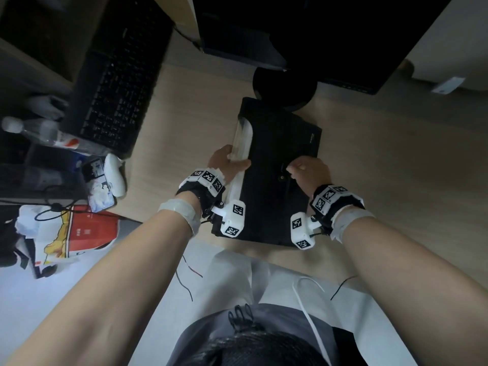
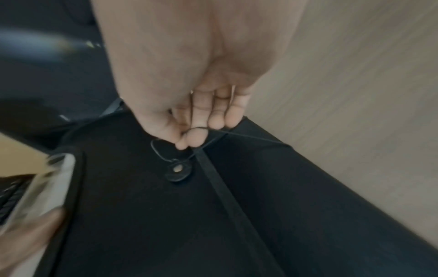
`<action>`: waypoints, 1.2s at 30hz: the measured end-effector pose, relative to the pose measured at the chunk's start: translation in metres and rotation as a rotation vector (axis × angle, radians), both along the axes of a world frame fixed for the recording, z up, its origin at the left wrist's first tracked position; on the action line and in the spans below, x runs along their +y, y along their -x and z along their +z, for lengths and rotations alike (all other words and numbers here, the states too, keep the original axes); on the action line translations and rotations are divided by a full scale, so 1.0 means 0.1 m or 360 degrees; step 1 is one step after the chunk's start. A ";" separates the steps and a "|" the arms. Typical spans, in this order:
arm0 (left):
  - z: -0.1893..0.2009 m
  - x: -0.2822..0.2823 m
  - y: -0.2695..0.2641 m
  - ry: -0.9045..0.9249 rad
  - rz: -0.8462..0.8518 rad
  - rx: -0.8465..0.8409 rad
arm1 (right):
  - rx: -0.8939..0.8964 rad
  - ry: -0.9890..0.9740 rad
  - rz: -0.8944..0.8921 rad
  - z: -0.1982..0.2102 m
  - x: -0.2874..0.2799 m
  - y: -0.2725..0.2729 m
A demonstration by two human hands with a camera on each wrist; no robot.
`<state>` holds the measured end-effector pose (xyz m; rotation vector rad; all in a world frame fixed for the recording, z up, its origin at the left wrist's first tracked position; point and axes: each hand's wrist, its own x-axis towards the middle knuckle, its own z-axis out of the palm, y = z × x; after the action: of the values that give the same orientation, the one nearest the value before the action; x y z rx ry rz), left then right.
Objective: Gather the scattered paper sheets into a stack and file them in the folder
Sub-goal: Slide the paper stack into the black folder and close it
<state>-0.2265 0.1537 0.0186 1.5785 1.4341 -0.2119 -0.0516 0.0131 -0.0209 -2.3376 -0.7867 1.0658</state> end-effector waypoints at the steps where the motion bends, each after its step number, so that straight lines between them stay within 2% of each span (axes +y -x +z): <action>1: 0.00 0.00 0.00 0.0004 0.0005 -0.0002 | 0.0031 -0.0045 0.0029 0.02 0.02 0.00; 4: 0.00 -0.01 -0.04 -0.0022 -0.0003 0.0011 | 0.0127 -0.0162 0.0166 0.07 0.03 0.07; 9: 0.01 0.03 -0.08 -0.0056 -0.0027 0.0032 | -0.0033 -0.0123 0.0415 0.08 -0.01 0.23; 16: -0.10 0.03 -0.04 0.0009 0.0093 0.0077 | 0.0198 0.0306 0.0460 0.01 -0.17 0.24; 20: -0.18 -0.02 -0.03 0.0055 0.0142 0.0059 | 0.0366 0.0472 0.0263 -0.05 -0.31 0.14; 22: -0.23 -0.04 -0.03 0.0038 0.0149 0.0050 | 0.0331 0.0619 0.0180 -0.09 -0.38 0.11; 24: -0.29 -0.03 -0.01 0.0056 0.0164 0.0039 | 0.0061 0.0728 0.0075 -0.15 -0.47 0.09; 26: -0.35 -0.03 0.00 0.0101 0.0221 0.0001 | -0.0202 0.0661 -0.0110 -0.19 -0.57 0.10; 27: -0.37 -0.04 0.00 0.0125 0.0258 -0.0031 | -0.0227 0.0604 -0.0276 -0.18 -0.60 0.09; 29: -0.39 -0.06 0.00 0.0182 0.0302 -0.0103 | -0.0128 0.0514 -0.0659 -0.15 -0.64 0.00; 31: -0.44 -0.09 -0.03 0.0262 0.0379 -0.0165 | 0.0048 0.0443 -0.0846 -0.20 -0.69 -0.13; 36: -0.30 -0.29 -0.25 0.0320 0.0471 -0.0512 | 0.0642 0.0308 -0.0748 -0.13 -0.90 -0.35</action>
<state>-0.2014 0.1243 -0.0109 1.1609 1.3265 0.0692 -0.0167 -0.0773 -0.0343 -2.1843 0.0180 1.3666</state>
